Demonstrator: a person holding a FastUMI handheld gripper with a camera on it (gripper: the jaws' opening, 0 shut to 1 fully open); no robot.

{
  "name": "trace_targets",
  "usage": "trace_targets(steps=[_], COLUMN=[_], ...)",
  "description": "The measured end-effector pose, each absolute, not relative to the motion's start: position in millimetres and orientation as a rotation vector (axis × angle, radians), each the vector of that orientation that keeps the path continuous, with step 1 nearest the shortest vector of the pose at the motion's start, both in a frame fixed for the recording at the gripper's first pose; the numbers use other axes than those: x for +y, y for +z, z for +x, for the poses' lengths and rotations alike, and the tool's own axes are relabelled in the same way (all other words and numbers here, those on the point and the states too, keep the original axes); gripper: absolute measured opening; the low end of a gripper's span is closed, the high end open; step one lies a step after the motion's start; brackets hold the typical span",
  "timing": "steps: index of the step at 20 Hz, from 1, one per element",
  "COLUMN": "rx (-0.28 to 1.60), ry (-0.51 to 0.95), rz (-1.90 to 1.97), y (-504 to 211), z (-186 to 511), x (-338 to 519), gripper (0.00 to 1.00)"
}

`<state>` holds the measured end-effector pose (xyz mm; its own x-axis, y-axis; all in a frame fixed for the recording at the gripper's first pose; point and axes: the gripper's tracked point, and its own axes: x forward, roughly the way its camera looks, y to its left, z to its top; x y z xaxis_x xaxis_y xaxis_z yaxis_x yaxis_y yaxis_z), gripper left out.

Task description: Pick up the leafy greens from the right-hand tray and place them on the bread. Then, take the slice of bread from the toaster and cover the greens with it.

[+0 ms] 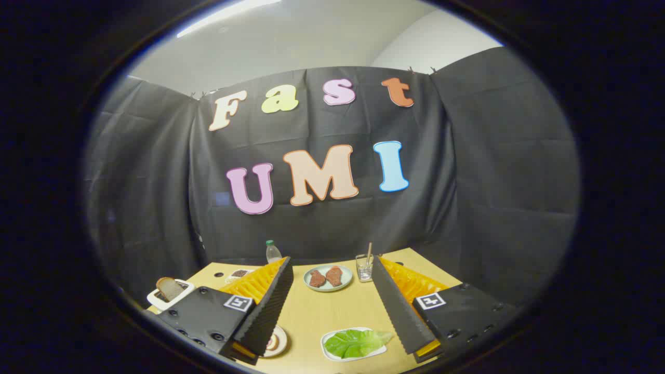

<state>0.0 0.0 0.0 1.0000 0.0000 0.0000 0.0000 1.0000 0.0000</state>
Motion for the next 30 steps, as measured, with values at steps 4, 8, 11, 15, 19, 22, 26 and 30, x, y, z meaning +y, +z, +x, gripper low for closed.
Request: trace_targets(steps=[4,8,11,15,19,22,26,30], rx=[-0.005,0.013,0.032,0.04,0.051,0.075,0.124,0.205], ry=[0.015,0.033,0.047,0.057,0.051,0.039,0.036,0.06], rz=[-0.018,-0.014,-0.001,-0.003,0.004,0.002,-0.011,-0.075], y=[-1,-10,-18,-21,-23,-27,-38,-53], z=[3,8,8,7,9,11,12,22], x=[10,20,26,28,20,7,-16,-47], gripper=[0.98,0.98,0.98,0.98,0.98,0.98,0.98,0.98])
